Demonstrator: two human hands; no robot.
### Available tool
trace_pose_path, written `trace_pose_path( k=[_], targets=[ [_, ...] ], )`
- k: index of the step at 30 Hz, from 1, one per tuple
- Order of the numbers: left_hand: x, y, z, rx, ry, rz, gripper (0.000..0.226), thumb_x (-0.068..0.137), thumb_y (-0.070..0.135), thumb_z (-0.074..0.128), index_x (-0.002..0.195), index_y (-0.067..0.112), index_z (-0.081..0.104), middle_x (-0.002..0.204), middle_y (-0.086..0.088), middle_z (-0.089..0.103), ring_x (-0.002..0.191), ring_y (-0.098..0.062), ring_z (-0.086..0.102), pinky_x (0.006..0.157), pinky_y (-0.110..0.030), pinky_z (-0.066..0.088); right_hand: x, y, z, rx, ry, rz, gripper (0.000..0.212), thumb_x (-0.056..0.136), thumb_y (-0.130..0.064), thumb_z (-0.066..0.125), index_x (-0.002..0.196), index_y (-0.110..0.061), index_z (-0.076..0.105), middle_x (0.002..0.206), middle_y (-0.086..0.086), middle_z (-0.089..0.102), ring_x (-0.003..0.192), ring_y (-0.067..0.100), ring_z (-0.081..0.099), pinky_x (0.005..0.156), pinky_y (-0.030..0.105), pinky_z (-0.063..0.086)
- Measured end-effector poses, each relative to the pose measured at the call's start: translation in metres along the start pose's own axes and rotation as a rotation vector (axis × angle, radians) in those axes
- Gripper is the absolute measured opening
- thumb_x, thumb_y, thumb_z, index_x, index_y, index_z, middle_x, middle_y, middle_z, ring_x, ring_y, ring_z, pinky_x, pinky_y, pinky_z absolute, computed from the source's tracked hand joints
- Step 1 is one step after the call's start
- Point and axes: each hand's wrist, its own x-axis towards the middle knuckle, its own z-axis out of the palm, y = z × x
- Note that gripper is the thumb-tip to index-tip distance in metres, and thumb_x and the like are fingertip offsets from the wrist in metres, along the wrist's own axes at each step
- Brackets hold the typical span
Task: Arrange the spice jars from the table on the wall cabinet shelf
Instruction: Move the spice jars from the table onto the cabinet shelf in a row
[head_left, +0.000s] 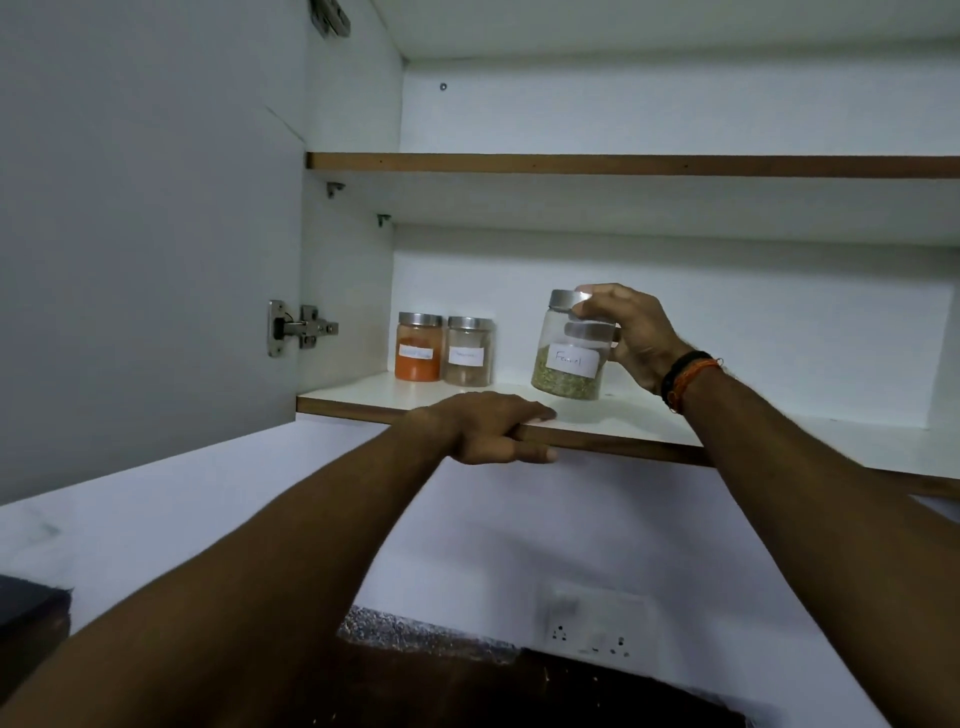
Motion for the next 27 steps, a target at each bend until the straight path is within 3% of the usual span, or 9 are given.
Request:
trace_pose_path(
  k=[2, 7, 12, 16, 22, 25, 27],
  targets=[
    [0.006, -0.006, 0.004, 0.012, 0.008, 0.014, 0.073, 0.094, 0.069, 0.039, 0.156, 0.033, 0.027, 0.16, 0.0, 0.035, 0.145, -0.023, 0.035, 0.116, -0.042, 0.028, 0.016, 0.012, -0.001, -0.043, -0.022, 0.02, 0.035, 0.081, -0.011, 0.074, 0.115, -0.009, 0.07, 0.109, 0.009, 0.069, 0.115, 0.04, 0.065, 0.099, 0.057, 0.051],
    [0.016, -0.017, 0.005, 0.048, 0.031, 0.067, 0.067, 0.097, 0.065, 0.037, 0.156, 0.033, 0.027, 0.161, -0.001, 0.033, 0.145, -0.023, 0.035, 0.116, -0.041, 0.028, 0.053, 0.039, 0.004, -0.125, -0.083, 0.066, 0.027, 0.086, -0.009, 0.071, 0.113, -0.013, 0.069, 0.102, 0.008, 0.069, 0.1, 0.026, 0.066, 0.096, 0.05, 0.051],
    [0.018, -0.024, 0.007, 0.105, 0.069, 0.111, 0.068, 0.096, 0.066, 0.034, 0.155, 0.032, 0.03, 0.158, -0.002, 0.038, 0.141, -0.026, 0.042, 0.113, -0.044, 0.035, 0.086, 0.062, 0.01, -0.156, -0.107, 0.09, 0.037, 0.086, -0.008, 0.07, 0.122, -0.002, 0.064, 0.099, 0.005, 0.069, 0.096, 0.023, 0.066, 0.097, 0.052, 0.052],
    [0.019, -0.027, 0.009, 0.137, 0.1, 0.135, 0.067, 0.096, 0.066, 0.033, 0.154, 0.032, 0.032, 0.155, -0.003, 0.045, 0.136, -0.026, 0.049, 0.108, -0.045, 0.041, 0.106, 0.082, 0.019, -0.171, -0.118, 0.09, 0.037, 0.087, -0.005, 0.07, 0.122, 0.006, 0.063, 0.094, 0.003, 0.068, 0.094, 0.022, 0.065, 0.089, 0.041, 0.056],
    [0.019, -0.031, 0.013, 0.181, 0.189, 0.174, 0.072, 0.093, 0.068, 0.028, 0.151, 0.028, 0.039, 0.146, -0.002, 0.055, 0.119, -0.024, 0.061, 0.096, -0.04, 0.049, 0.123, 0.091, 0.022, -0.256, -0.129, 0.104, 0.036, 0.084, -0.012, 0.074, 0.119, -0.003, 0.068, 0.095, -0.001, 0.069, 0.089, 0.017, 0.063, 0.079, 0.035, 0.051],
    [0.02, -0.032, 0.014, 0.186, 0.208, 0.183, 0.072, 0.092, 0.069, 0.027, 0.151, 0.028, 0.04, 0.144, -0.001, 0.057, 0.117, -0.023, 0.063, 0.094, -0.038, 0.049, 0.126, 0.091, 0.02, -0.314, -0.137, 0.066, 0.034, 0.084, -0.013, 0.075, 0.117, -0.006, 0.07, 0.102, -0.004, 0.07, 0.097, 0.017, 0.063, 0.075, 0.03, 0.051],
    [0.019, -0.032, 0.015, 0.189, 0.222, 0.19, 0.072, 0.092, 0.069, 0.027, 0.15, 0.028, 0.041, 0.143, -0.002, 0.058, 0.117, -0.023, 0.063, 0.094, -0.038, 0.049, 0.128, 0.093, 0.018, -0.327, -0.14, 0.05, 0.03, 0.085, -0.012, 0.074, 0.115, -0.009, 0.072, 0.112, 0.0, 0.07, 0.105, 0.021, 0.062, 0.08, 0.032, 0.053]
  ],
)
